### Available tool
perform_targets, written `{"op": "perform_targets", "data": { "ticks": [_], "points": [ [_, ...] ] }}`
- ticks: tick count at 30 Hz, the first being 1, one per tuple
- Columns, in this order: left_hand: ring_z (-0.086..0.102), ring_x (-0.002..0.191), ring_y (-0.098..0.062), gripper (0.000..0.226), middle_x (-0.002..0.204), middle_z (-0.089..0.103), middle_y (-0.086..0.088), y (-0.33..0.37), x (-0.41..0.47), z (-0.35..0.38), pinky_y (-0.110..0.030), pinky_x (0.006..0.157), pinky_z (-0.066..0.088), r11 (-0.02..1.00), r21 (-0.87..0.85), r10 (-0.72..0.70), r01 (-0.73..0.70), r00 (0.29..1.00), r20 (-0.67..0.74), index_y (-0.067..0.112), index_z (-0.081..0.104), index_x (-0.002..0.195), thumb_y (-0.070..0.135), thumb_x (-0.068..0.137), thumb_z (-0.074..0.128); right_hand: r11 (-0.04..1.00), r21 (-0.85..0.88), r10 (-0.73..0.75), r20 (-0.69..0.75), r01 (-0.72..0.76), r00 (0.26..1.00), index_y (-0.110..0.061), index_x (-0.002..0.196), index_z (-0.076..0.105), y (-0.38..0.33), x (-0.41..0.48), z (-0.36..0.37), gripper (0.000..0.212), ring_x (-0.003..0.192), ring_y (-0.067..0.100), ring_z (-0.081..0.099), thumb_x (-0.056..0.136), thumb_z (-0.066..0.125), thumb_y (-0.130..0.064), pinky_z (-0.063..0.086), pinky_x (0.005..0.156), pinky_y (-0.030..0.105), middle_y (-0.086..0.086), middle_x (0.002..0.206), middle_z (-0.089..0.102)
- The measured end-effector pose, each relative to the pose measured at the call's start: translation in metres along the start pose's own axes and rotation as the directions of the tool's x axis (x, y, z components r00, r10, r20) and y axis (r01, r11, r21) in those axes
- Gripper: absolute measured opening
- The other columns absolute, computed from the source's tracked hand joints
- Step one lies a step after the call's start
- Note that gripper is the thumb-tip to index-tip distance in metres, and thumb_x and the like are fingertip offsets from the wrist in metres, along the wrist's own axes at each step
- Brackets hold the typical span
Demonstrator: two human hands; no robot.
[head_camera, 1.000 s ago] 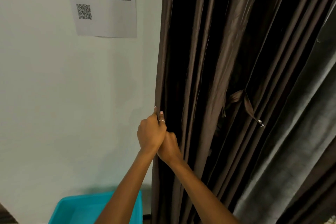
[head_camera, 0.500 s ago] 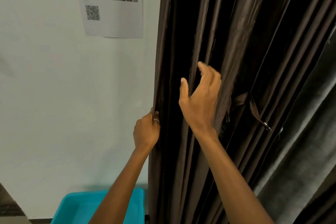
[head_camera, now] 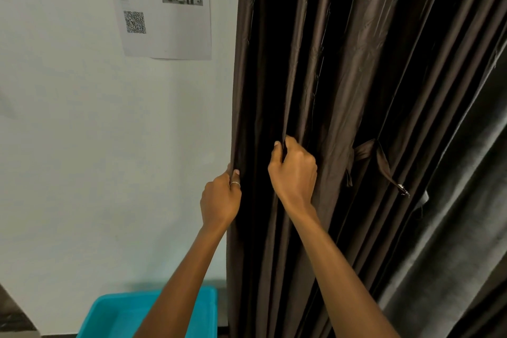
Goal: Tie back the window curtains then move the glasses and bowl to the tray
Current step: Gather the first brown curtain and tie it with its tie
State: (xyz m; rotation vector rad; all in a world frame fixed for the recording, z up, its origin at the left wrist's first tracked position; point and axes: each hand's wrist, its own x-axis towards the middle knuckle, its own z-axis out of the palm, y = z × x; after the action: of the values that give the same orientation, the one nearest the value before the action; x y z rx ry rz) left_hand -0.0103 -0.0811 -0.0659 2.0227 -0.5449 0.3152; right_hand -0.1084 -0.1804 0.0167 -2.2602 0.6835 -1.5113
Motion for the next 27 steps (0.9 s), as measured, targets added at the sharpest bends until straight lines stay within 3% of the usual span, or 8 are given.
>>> {"op": "perform_targets", "data": {
  "ticks": [3, 6, 9, 14, 17, 22, 25, 27],
  "points": [
    [0.060, 0.053, -0.009, 0.041, 0.061, 0.057, 0.014, -0.002, 0.000, 0.001, -0.017, 0.051, 0.044, 1.000, -0.004, 0.018, -0.018, 1.000, -0.010, 0.013, 0.071, 0.108, 0.043, 0.106, 0.042, 0.999, 0.025, 0.038, 0.042, -0.039, 0.998, -0.005, 0.106, 0.071, 0.007, -0.016, 0.008, 0.021, 0.053, 0.015, 0.062, 0.102, 0.056, -0.019, 0.042, 0.050, 0.021, 0.005, 0.067, 0.067],
    [0.060, 0.051, -0.009, 0.040, 0.060, 0.060, 0.009, 0.000, -0.001, 0.000, -0.023, 0.052, 0.053, 0.998, 0.002, 0.059, -0.059, 0.998, -0.009, 0.017, 0.070, 0.115, 0.042, 0.107, 0.041, 0.986, 0.073, 0.139, 0.159, -0.152, 0.978, -0.009, 0.088, 0.063, 0.024, -0.036, 0.019, 0.020, 0.044, 0.010, 0.053, 0.103, 0.054, -0.018, 0.040, 0.045, 0.023, 0.000, 0.057, 0.057],
    [0.060, 0.050, -0.009, 0.039, 0.059, 0.060, 0.008, -0.001, -0.002, -0.002, -0.025, 0.053, 0.055, 0.997, 0.019, 0.071, -0.071, 0.997, -0.011, 0.018, 0.069, 0.117, 0.042, 0.107, 0.040, 0.975, 0.125, 0.166, 0.152, -0.186, 0.974, -0.012, 0.080, 0.057, 0.036, -0.051, 0.024, 0.022, 0.039, 0.004, 0.047, 0.102, 0.055, -0.014, 0.033, 0.040, 0.013, -0.008, 0.053, 0.050],
    [0.060, 0.048, -0.008, 0.037, 0.056, 0.061, 0.007, 0.000, -0.001, 0.001, -0.022, 0.050, 0.049, 0.997, -0.026, 0.068, -0.067, 0.997, 0.023, 0.026, 0.063, 0.083, 0.044, 0.106, 0.040, 0.985, 0.131, 0.071, 0.284, -0.112, 0.956, -0.004, 0.110, 0.067, 0.028, -0.068, 0.035, 0.023, 0.043, 0.003, 0.051, 0.105, 0.051, -0.019, 0.037, 0.041, 0.011, -0.009, 0.058, 0.054],
    [0.063, 0.054, -0.004, 0.034, 0.057, 0.063, 0.009, 0.003, 0.000, 0.002, -0.012, 0.048, 0.041, 0.994, -0.064, 0.095, -0.091, 0.994, 0.062, 0.032, 0.060, 0.078, 0.037, 0.107, 0.042, 0.982, 0.169, 0.015, 0.366, -0.083, 0.930, -0.002, 0.125, 0.064, 0.018, -0.070, 0.042, 0.029, 0.054, 0.003, 0.059, 0.106, 0.050, -0.019, 0.044, 0.048, 0.008, 0.001, 0.074, 0.068],
    [0.066, 0.058, -0.006, 0.042, 0.058, 0.066, 0.006, -0.002, -0.001, 0.001, -0.014, 0.053, 0.049, 0.964, -0.250, 0.134, -0.096, 0.981, 0.140, 0.025, 0.062, 0.072, 0.033, 0.108, 0.041, 0.968, 0.228, 0.003, 0.412, -0.106, 0.911, -0.007, 0.142, 0.053, 0.014, -0.077, 0.049, 0.038, 0.077, 0.008, 0.071, 0.107, 0.048, -0.020, 0.053, 0.065, 0.006, 0.004, 0.095, 0.074],
    [0.069, 0.068, 0.001, 0.045, 0.068, 0.070, 0.017, -0.002, -0.002, -0.004, -0.008, 0.060, 0.050, 0.957, -0.290, 0.101, -0.025, 0.963, 0.250, 0.030, 0.066, 0.080, 0.050, 0.106, 0.036, 0.952, 0.285, -0.029, 0.440, -0.109, 0.897, -0.011, 0.148, 0.047, 0.014, -0.083, 0.051, 0.043, 0.086, 0.009, 0.073, 0.106, 0.049, -0.023, 0.057, 0.075, 0.010, 0.003, 0.103, 0.074],
    [0.067, 0.077, 0.009, 0.050, 0.078, 0.069, 0.026, 0.001, -0.004, -0.008, -0.006, 0.070, 0.049, 0.944, -0.321, 0.036, 0.076, 0.943, 0.330, 0.040, 0.068, 0.101, 0.074, 0.095, 0.032, 0.940, 0.325, -0.053, 0.444, -0.105, 0.894, -0.017, 0.141, 0.052, 0.012, -0.088, 0.051, 0.038, 0.085, 0.006, 0.072, 0.106, 0.049, -0.030, 0.060, 0.078, 0.019, -0.003, 0.098, 0.073]
  ]
}}
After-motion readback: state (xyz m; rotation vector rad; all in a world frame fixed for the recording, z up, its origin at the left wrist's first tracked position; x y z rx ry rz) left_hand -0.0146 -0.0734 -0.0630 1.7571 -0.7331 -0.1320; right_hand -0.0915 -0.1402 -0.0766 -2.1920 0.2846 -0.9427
